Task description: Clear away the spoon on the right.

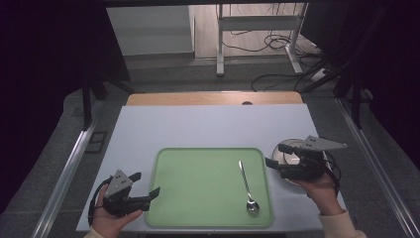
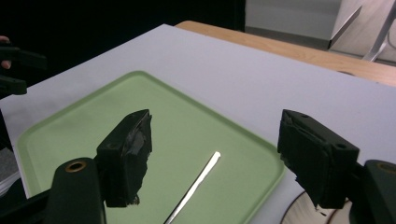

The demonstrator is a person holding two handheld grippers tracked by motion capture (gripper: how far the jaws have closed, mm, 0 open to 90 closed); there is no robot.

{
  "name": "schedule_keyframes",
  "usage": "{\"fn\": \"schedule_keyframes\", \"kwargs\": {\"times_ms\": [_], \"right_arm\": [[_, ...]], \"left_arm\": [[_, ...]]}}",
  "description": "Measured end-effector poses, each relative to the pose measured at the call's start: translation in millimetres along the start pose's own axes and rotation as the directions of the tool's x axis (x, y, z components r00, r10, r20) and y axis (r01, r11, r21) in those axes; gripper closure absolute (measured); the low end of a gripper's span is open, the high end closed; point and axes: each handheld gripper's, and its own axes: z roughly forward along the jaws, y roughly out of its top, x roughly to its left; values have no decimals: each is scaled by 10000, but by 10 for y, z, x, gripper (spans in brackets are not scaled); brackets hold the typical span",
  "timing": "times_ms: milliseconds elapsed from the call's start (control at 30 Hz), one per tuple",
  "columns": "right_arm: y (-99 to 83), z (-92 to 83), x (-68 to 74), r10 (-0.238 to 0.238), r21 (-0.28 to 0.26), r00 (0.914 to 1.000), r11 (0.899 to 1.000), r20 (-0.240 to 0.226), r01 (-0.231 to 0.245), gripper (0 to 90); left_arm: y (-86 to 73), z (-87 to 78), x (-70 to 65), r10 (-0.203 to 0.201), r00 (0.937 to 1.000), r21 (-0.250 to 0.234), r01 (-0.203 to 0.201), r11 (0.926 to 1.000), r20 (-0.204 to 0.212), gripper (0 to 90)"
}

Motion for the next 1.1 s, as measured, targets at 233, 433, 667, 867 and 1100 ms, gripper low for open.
{"fn": "schedule_keyframes", "kwargs": {"times_ms": [233,433,667,867,1100], "right_arm": [[-151,-223,-25,-125,-327,9994,9994,312,136,252],[-292,-404,-118,116,-646,9983,9979,575,-79,252],[-406,-539,-181,308,-704,9949,9972,957,-241,252],[-443,-567,-190,281,-679,9939,9975,1065,-209,252],[-447,-552,-171,131,-625,9949,9980,1002,-69,252]], "left_arm": [[5,3,20,-74,10000,-38,74,10000,-17,173],[15,30,24,-45,10000,-12,45,10000,14,173],[37,38,25,0,10000,-61,0,10000,38,173],[56,62,27,42,10000,-73,-42,10000,78,173],[56,65,29,45,10000,-81,-44,10000,77,173]]}}
